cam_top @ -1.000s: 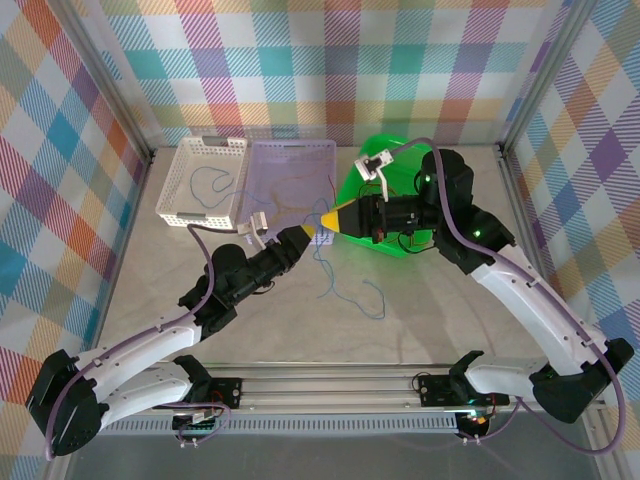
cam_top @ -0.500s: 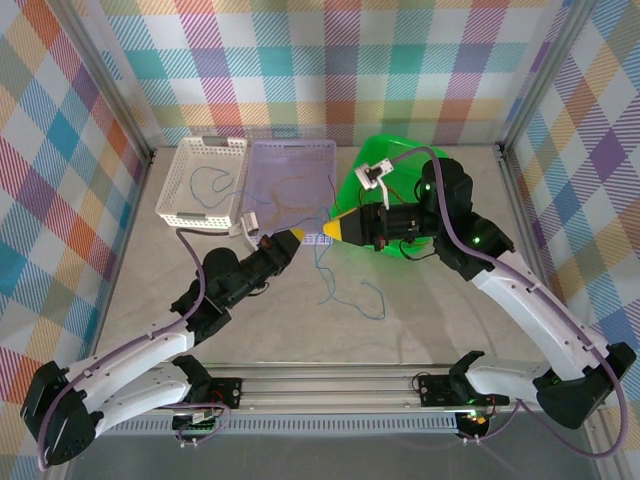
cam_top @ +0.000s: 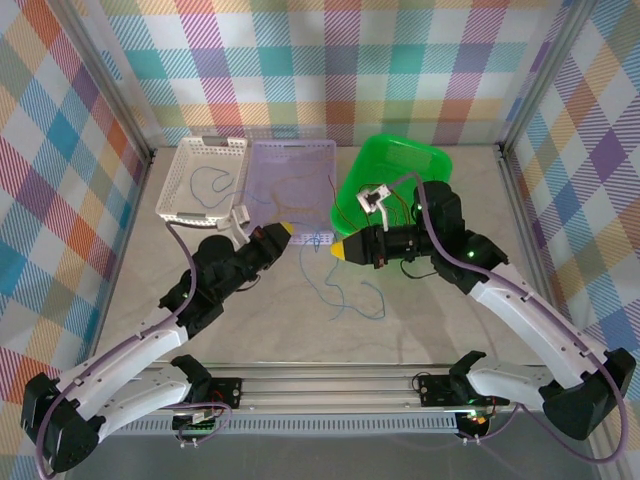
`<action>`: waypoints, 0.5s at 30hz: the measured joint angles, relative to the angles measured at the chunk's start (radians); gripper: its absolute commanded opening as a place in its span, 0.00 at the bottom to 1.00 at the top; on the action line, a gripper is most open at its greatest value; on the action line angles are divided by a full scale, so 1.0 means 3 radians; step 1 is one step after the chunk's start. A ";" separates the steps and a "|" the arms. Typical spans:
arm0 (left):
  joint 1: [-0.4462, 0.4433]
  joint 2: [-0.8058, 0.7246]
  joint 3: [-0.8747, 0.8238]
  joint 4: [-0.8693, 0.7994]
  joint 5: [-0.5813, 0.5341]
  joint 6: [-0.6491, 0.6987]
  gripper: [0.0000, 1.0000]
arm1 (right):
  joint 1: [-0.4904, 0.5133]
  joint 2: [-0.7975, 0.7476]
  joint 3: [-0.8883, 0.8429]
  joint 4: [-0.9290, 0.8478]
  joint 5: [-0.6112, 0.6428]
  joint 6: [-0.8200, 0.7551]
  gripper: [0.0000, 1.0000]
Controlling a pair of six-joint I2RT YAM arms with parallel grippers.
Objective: Untangle the cables
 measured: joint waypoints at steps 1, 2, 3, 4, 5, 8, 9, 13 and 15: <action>0.0024 0.0005 0.0062 -0.0050 0.0001 0.0033 0.00 | -0.0004 0.0000 -0.0058 -0.0022 0.0028 -0.0022 0.23; 0.0041 0.0009 0.0109 -0.0086 0.0001 0.0052 0.00 | -0.0010 0.0000 -0.0098 -0.0038 0.0056 -0.0042 0.26; 0.0056 0.0013 0.0165 -0.0132 0.0003 0.0072 0.00 | -0.0018 0.0000 -0.0142 -0.0064 0.0093 -0.0080 0.30; 0.0060 0.0017 0.0207 -0.0161 0.0003 0.0089 0.00 | -0.0019 0.0000 -0.0178 -0.0081 0.0127 -0.0113 0.34; 0.0061 0.0022 0.0233 -0.0177 0.0003 0.0111 0.00 | -0.0019 0.0000 -0.0200 -0.0098 0.0163 -0.0146 0.37; 0.0061 0.0055 0.0309 -0.0276 0.0025 0.0146 0.00 | -0.0019 0.0004 -0.0266 -0.0111 0.0298 -0.0263 0.46; 0.0061 0.0076 0.0338 -0.0326 0.0032 0.0151 0.00 | -0.0019 0.0010 -0.0291 -0.0109 0.0334 -0.0304 0.49; 0.0061 0.0160 0.0500 -0.0492 0.0065 0.0198 0.00 | -0.0019 0.0093 -0.0465 0.0061 0.0345 -0.0364 0.58; 0.0061 0.0172 0.0590 -0.0549 0.0075 0.0219 0.00 | -0.0019 0.0136 -0.0608 0.0243 0.0334 -0.0352 0.62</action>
